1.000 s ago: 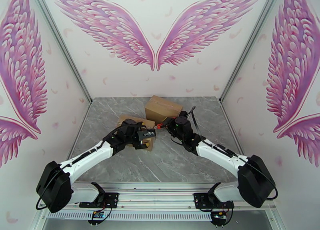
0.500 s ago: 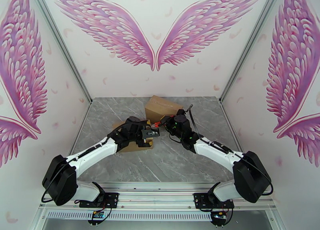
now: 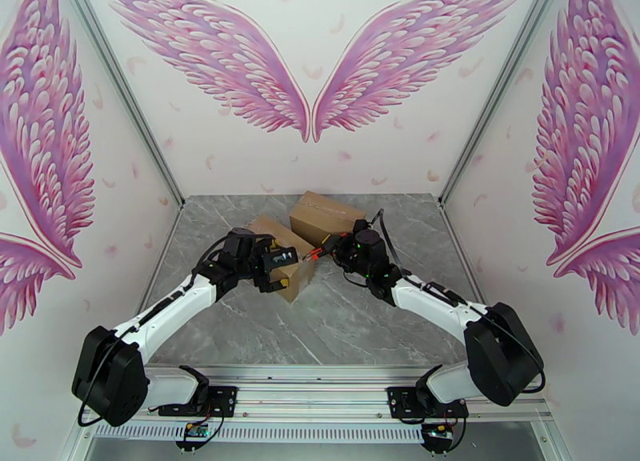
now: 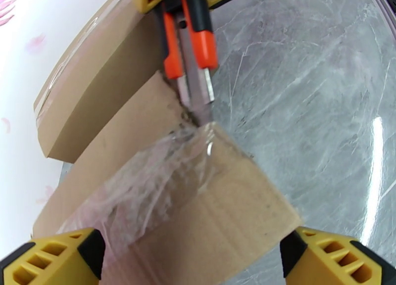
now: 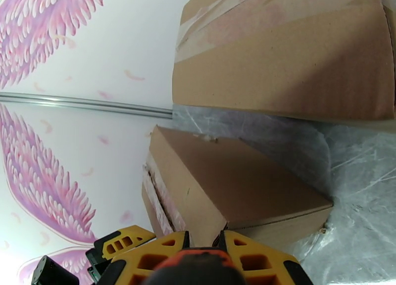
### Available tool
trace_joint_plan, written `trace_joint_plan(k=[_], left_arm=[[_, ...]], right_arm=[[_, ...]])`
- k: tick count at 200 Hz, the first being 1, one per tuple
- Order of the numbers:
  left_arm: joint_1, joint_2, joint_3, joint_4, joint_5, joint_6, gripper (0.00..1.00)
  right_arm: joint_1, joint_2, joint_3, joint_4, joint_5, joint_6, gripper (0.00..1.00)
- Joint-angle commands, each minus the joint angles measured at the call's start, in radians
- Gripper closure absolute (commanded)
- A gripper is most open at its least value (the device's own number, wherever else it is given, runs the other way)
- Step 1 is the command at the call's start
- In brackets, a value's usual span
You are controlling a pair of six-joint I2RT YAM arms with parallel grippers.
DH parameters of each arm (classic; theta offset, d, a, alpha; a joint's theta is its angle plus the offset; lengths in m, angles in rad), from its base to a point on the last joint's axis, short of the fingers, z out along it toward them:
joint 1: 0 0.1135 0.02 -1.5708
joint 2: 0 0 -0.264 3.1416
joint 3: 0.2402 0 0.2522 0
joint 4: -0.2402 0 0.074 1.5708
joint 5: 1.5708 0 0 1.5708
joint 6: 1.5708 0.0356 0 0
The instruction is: Unpack the express box
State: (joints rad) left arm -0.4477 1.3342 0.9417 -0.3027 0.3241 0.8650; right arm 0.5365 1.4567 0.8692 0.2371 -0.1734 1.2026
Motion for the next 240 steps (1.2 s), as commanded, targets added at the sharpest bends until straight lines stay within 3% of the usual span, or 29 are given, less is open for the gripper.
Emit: trace_joint_plan(k=[1, 59, 115, 197, 240], left_arm=[[-0.006, -0.016, 0.019, 0.126, -0.025, -0.003, 0.01], [-0.077, 0.064, 0.063, 0.135, -0.077, 0.046, 0.01], [-0.082, 0.109, 0.117, 0.182, -0.127, 0.018, 0.01], [0.012, 0.091, 0.111, 0.157, -0.045, -0.065, 0.03], [0.033, 0.1, 0.112, 0.213, -0.069, -0.163, 0.02]], right_arm=[[0.03, 0.013, -0.017, -0.071, -0.192, -0.026, 1.0], [0.034, 0.019, -0.021, 0.01, -0.16, 0.08, 1.0], [0.059, 0.045, -0.035, 0.036, -0.149, 0.092, 1.0], [0.059, 0.064, -0.051, 0.086, -0.24, 0.103, 1.0], [0.09, 0.051, -0.065, 0.093, -0.201, 0.143, 1.0]])
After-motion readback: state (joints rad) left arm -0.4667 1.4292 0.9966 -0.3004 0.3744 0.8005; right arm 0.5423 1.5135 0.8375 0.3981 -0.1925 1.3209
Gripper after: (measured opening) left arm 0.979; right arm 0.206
